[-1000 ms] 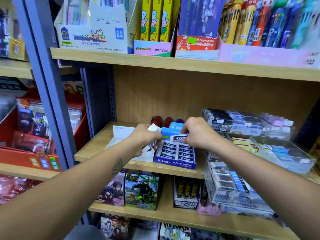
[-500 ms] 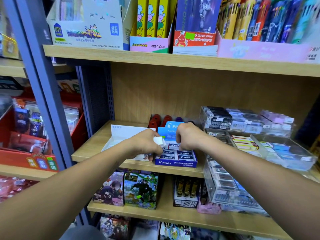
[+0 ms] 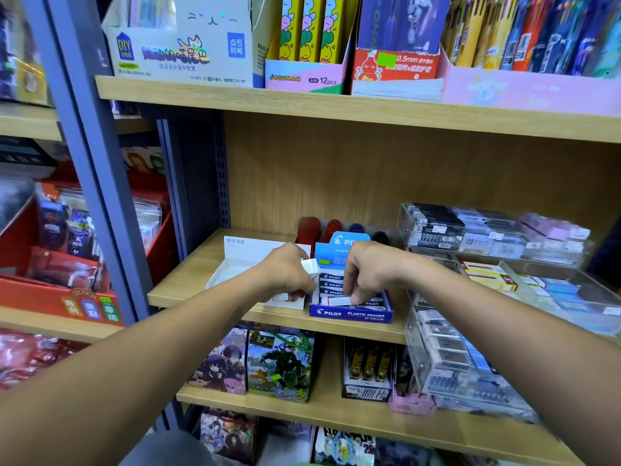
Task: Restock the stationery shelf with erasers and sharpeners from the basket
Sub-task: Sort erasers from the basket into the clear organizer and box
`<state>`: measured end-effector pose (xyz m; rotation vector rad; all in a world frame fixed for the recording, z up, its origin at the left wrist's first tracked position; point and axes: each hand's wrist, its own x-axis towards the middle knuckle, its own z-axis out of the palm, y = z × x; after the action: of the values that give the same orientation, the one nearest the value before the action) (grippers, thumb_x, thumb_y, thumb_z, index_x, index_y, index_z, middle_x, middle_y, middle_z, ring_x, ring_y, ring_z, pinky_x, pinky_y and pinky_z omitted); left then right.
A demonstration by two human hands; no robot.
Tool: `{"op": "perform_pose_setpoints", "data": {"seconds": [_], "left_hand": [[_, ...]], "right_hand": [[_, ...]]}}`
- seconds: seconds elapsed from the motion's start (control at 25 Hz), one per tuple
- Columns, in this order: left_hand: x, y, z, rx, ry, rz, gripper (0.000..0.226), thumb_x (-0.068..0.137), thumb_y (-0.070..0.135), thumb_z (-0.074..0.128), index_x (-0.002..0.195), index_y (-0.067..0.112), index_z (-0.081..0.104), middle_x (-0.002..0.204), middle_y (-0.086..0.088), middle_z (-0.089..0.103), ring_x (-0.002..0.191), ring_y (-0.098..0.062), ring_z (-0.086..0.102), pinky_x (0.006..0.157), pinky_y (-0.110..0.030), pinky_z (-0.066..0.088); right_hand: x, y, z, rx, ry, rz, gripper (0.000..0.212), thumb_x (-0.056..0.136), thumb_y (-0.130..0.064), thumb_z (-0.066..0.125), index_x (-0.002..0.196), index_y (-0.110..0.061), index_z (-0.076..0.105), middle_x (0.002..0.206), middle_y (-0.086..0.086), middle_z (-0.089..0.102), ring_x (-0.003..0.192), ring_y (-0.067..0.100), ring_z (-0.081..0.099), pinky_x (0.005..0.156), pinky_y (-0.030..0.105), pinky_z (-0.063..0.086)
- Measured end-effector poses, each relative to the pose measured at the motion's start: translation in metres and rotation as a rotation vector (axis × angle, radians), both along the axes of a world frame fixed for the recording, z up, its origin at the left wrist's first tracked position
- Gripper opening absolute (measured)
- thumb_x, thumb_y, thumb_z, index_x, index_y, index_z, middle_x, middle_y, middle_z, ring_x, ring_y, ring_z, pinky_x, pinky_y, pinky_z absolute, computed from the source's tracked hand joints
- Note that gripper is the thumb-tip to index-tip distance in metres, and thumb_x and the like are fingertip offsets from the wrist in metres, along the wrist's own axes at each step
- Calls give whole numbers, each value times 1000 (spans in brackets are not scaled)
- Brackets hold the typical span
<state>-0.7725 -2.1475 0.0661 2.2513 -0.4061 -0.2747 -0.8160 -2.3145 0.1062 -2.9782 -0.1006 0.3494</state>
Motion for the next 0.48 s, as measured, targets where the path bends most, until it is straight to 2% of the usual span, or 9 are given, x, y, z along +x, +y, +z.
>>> {"op": "perform_pose_setpoints", "data": {"seconds": [0.12, 0.24, 0.36, 0.48], "left_hand": [[2, -3, 0, 27, 11, 23, 42, 76, -8, 70, 108, 9, 49, 63, -11, 64, 38, -16, 52, 35, -21, 38], [1, -5, 2, 49, 15, 21, 54, 75, -9, 71, 124, 4, 52, 68, -12, 64, 40, -16, 53, 36, -22, 40], [5, -4, -1, 69, 18, 19, 69, 74, -11, 70, 138, 0, 45, 61, -12, 61, 37, -15, 51, 35, -21, 39], [7, -4, -3, 72, 22, 15, 70, 75, -11, 69, 139, -2, 43, 57, -12, 59, 34, -14, 49, 34, -20, 37]], "right_hand": [[5, 3, -1, 41, 84, -30, 22, 80, -8, 81, 101, -12, 78, 97, 3, 76, 86, 13, 70, 60, 14, 50], [8, 6, -5, 126, 95, -59, 21, 76, -2, 82, 96, -7, 78, 84, 4, 75, 72, 13, 71, 58, 17, 55], [10, 11, -9, 163, 50, -57, 20, 74, 0, 83, 93, -5, 78, 82, 8, 76, 71, 18, 73, 65, 23, 60], [12, 15, -14, 158, 40, -43, 17, 76, 0, 81, 92, -5, 78, 88, 11, 76, 80, 22, 75, 74, 29, 62]]}}
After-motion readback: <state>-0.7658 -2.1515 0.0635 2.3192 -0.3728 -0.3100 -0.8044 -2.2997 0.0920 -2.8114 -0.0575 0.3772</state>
